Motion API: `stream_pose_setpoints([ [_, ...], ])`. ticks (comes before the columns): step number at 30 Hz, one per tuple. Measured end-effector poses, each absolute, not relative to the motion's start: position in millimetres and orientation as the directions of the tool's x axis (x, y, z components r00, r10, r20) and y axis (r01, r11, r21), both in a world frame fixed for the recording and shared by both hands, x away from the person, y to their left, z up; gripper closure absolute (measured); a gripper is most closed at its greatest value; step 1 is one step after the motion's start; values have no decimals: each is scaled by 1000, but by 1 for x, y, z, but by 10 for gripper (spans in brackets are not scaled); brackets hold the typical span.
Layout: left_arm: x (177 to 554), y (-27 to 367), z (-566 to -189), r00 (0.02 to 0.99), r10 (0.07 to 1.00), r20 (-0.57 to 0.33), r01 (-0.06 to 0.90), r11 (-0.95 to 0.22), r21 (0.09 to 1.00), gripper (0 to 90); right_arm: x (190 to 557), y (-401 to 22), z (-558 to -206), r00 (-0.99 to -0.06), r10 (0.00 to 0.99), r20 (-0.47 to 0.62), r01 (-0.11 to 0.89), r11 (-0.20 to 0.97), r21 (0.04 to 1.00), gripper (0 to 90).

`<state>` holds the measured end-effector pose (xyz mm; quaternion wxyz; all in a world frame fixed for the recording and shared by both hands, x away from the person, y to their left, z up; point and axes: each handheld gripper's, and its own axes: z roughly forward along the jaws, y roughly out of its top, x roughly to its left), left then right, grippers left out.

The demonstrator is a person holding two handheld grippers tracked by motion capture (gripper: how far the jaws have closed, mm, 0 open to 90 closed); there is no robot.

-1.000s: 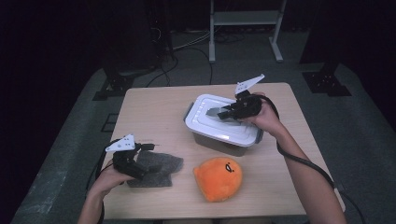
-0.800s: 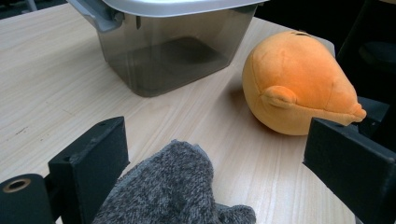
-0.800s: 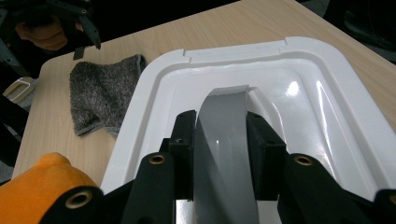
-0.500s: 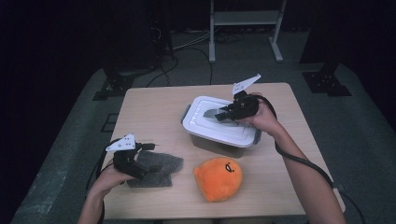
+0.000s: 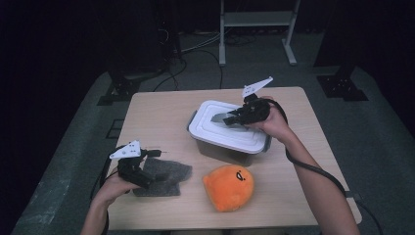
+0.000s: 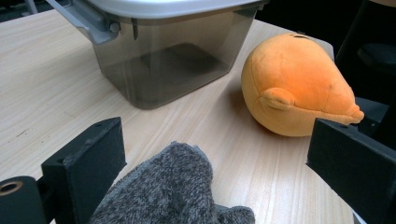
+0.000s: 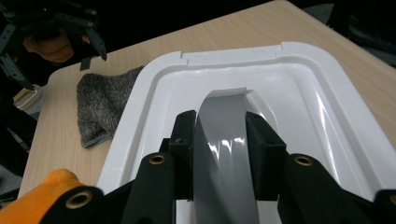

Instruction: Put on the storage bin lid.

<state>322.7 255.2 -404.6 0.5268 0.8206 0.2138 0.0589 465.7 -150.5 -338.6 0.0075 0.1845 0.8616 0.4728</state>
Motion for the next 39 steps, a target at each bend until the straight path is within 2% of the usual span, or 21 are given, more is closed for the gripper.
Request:
stream_pose_setpoints([
  [11, 323, 255, -406, 902, 411, -128, 290, -360, 887, 31, 442, -196, -313, -918, 375, 131, 301, 440, 846, 661],
  [39, 322, 253, -404, 899, 419, -128, 291, -354, 889, 30, 366, -330, -320, -814, 560, 151, 391, 337, 857, 660],
])
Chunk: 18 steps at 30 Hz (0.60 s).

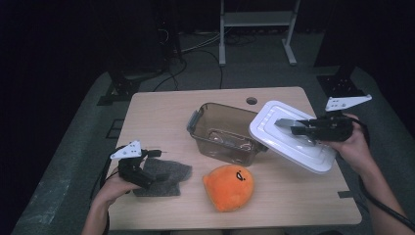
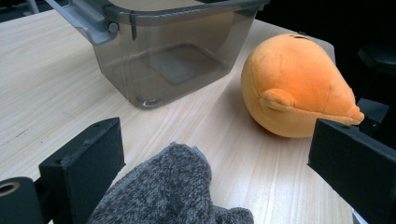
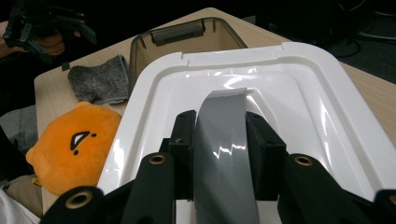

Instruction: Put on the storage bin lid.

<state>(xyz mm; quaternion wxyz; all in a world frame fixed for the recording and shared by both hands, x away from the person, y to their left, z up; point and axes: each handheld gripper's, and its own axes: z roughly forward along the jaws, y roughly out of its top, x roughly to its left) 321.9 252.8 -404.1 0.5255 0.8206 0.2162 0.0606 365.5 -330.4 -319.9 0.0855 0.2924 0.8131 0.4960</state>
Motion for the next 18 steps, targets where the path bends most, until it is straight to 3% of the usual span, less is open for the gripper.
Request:
stream_pose_setpoints([
  [18, 321, 257, -405, 893, 428, -140, 305, -346, 887, 29, 337, -379, -345, -764, 617, 191, 445, 289, 848, 660],
])
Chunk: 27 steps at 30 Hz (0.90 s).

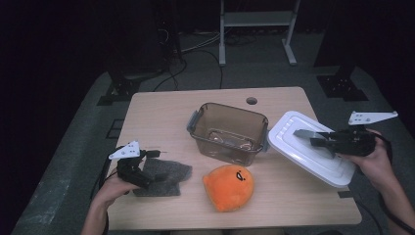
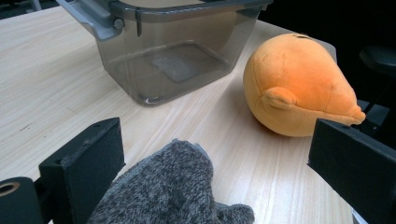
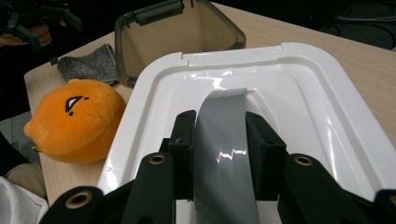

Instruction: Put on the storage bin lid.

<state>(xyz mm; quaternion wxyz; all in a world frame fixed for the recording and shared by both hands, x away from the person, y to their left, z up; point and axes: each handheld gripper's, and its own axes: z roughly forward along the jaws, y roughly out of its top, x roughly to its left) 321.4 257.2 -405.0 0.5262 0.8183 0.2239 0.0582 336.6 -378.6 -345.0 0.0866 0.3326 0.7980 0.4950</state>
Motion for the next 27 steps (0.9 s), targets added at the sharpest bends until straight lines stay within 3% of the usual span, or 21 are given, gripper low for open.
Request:
stream_pose_setpoints([
  [12, 321, 258, -404, 894, 426, -142, 303, -340, 890, 29, 328, -393, -376, -741, 631, 231, 493, 277, 825, 660],
  [27, 320, 258, -404, 894, 424, -141, 301, -337, 892, 29, 328, -382, -426, -728, 629, 273, 540, 281, 793, 659],
])
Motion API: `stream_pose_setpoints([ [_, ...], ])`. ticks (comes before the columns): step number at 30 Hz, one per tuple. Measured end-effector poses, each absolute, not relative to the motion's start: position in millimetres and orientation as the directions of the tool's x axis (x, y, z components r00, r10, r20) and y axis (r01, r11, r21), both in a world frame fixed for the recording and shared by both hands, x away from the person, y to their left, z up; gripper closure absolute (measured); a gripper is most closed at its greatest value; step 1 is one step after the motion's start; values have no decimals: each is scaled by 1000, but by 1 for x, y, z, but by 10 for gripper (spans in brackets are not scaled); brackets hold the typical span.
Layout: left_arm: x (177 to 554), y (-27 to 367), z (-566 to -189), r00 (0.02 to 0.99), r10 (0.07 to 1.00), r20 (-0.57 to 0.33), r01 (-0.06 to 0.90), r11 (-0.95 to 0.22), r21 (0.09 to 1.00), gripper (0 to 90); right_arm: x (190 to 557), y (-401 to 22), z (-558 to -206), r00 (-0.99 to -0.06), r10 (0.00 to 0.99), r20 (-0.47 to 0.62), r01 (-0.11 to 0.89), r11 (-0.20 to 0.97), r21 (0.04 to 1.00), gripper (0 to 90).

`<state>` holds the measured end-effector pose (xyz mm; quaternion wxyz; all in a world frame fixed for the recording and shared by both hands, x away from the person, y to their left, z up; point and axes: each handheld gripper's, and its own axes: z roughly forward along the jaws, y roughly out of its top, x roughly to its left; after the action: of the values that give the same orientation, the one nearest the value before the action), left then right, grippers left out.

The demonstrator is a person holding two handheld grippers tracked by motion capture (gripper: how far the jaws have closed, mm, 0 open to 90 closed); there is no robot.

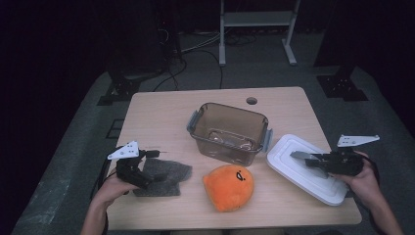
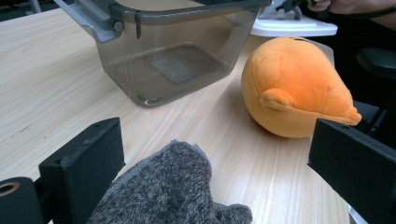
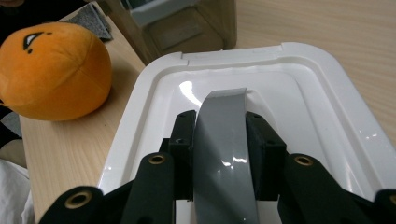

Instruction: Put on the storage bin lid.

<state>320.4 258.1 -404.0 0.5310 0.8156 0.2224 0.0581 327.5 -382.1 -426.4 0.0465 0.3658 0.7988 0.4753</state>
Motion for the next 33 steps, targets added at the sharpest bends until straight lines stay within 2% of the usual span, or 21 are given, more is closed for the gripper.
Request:
stream_pose_setpoints([
  [13, 320, 259, -404, 895, 423, -140, 300, -341, 891, 29, 326, -374, -453, -715, 626, 311, 569, 263, 779, 658],
  [28, 320, 260, -403, 897, 420, -136, 296, -344, 891, 29, 323, -369, -466, -708, 618, 342, 592, 255, 764, 659],
  [30, 320, 260, -403, 897, 420, -136, 296, -343, 891, 29, 323, -370, -466, -706, 620, 342, 594, 255, 763, 656],
  [33, 320, 260, -403, 898, 418, -135, 294, -344, 892, 29, 322, -370, -464, -703, 621, 347, 594, 244, 767, 605],
])
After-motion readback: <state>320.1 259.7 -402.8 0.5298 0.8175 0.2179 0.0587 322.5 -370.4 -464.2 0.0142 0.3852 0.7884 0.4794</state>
